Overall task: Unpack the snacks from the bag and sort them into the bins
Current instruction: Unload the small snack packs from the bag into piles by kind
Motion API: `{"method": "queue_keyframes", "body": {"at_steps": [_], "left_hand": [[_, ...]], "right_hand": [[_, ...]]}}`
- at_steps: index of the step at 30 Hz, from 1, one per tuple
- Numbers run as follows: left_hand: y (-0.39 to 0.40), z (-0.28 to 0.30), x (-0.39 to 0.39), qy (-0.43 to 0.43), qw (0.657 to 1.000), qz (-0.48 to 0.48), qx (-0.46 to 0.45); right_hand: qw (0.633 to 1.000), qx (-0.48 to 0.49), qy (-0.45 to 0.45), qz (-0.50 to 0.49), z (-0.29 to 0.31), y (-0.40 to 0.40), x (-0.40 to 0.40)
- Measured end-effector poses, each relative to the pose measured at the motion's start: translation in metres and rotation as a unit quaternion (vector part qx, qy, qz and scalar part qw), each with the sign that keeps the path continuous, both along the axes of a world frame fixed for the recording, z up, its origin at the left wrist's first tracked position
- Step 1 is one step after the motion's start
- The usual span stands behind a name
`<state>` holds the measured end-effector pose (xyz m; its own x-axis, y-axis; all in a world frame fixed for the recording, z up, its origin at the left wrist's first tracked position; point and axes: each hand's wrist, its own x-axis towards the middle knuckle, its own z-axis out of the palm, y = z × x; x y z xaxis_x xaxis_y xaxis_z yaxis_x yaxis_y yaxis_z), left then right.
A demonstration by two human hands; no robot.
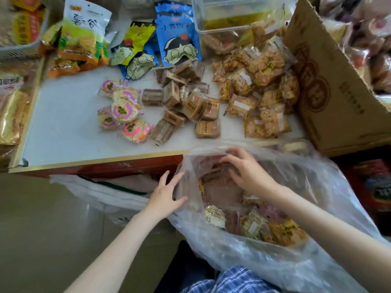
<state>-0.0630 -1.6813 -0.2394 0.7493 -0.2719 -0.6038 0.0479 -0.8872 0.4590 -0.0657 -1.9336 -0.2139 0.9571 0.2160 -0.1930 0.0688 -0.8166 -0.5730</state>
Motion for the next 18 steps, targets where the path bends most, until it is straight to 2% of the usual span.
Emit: {"method": "queue_keyframes", "body": {"at_steps": [3,5,7,11,13,16,18], "left_hand": [[0.003,-0.007,-0.004,0.038,0.999,0.019,0.026],[0.007,-0.004,-0.001,0.013,0.999,0.021,0.030],[0.012,0.000,0.004,-0.004,0.999,0.005,0.033],[0.023,0.007,0.007,0.006,0.999,-0.015,0.029],[0.025,0.007,0.007,0.003,1.000,-0.016,0.018],[0.018,0.004,0.007,-0.022,0.999,-0.003,-0.026],[0.012,0.002,0.007,-0.047,0.997,0.011,-0.056]], "right_hand": [[0.971,-0.004,0.236,0.039,-0.065,0.037,-0.025],[0.945,0.086,0.310,-0.052,-0.086,0.059,-0.025],[0.919,0.155,0.315,-0.180,-0.100,0.078,-0.020],[0.913,0.091,0.275,-0.288,-0.117,0.083,-0.011],[0.923,0.080,0.255,-0.276,-0.112,0.068,-0.013],[0.964,0.075,0.184,-0.178,-0.079,0.038,-0.020],[0.973,0.092,0.145,-0.153,-0.048,0.019,-0.022]]}}
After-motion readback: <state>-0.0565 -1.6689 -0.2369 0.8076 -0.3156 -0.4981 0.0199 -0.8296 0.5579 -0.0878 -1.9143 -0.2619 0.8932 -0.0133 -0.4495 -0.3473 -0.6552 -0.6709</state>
